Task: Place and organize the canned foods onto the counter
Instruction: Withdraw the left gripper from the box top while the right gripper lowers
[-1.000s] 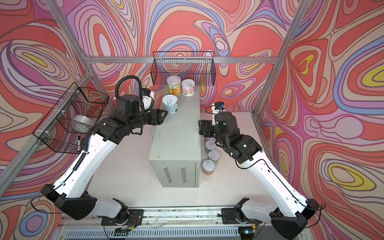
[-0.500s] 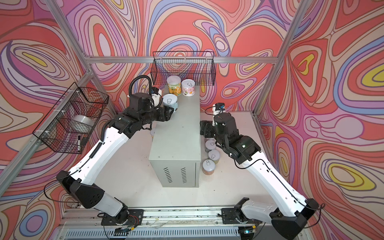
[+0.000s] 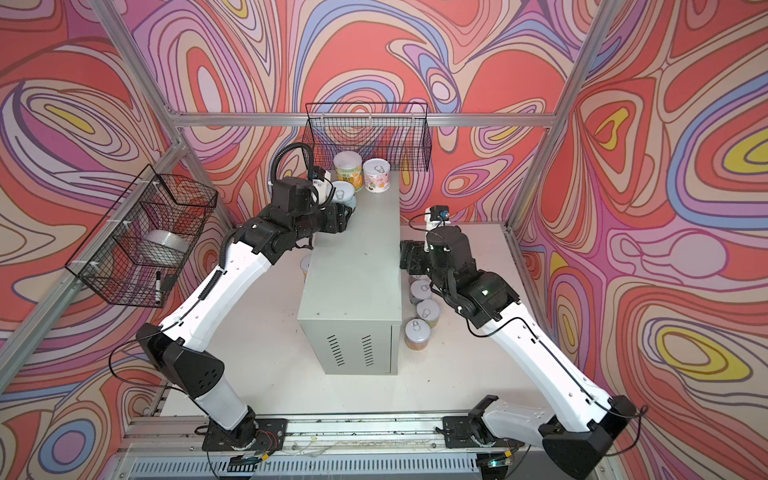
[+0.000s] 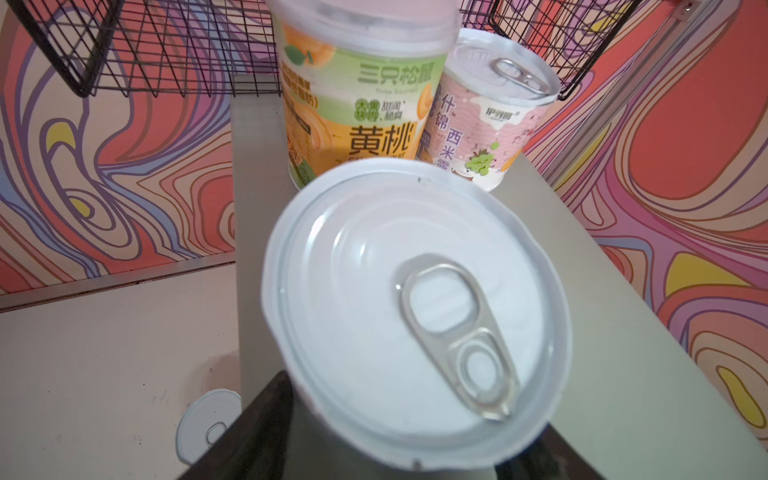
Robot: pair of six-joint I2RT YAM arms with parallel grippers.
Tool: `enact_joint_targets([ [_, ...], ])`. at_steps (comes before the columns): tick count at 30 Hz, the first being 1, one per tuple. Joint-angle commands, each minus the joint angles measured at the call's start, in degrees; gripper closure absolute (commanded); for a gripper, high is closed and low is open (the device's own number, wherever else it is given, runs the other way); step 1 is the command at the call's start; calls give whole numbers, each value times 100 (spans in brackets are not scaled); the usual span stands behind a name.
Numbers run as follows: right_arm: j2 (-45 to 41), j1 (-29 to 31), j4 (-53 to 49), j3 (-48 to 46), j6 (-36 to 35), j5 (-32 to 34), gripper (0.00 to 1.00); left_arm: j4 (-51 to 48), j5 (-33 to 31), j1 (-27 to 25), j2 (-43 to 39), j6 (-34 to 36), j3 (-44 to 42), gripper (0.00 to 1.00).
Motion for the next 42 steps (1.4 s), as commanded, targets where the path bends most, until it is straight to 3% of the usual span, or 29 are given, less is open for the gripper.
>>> enact_joint_targets([
  [1, 46, -36, 92, -62, -72, 74, 18, -60, -59, 51, 192, 29, 167, 28],
  [18, 62, -58, 96, -154, -22, 57, 18, -269, 68, 122, 632, -42, 740, 27],
  [25, -161, -67, -60, -252, 61, 95, 18, -339, 90, 138, 480, -2, 745, 1],
  [34, -614, -71, -597, -600, 262, 239, 18, -608, -71, 130, -384, 133, 460, 0],
  [42, -1207, -66, -1125, -1160, 616, 381, 15, -754, -302, 52, -1824, 66, -531, 0],
])
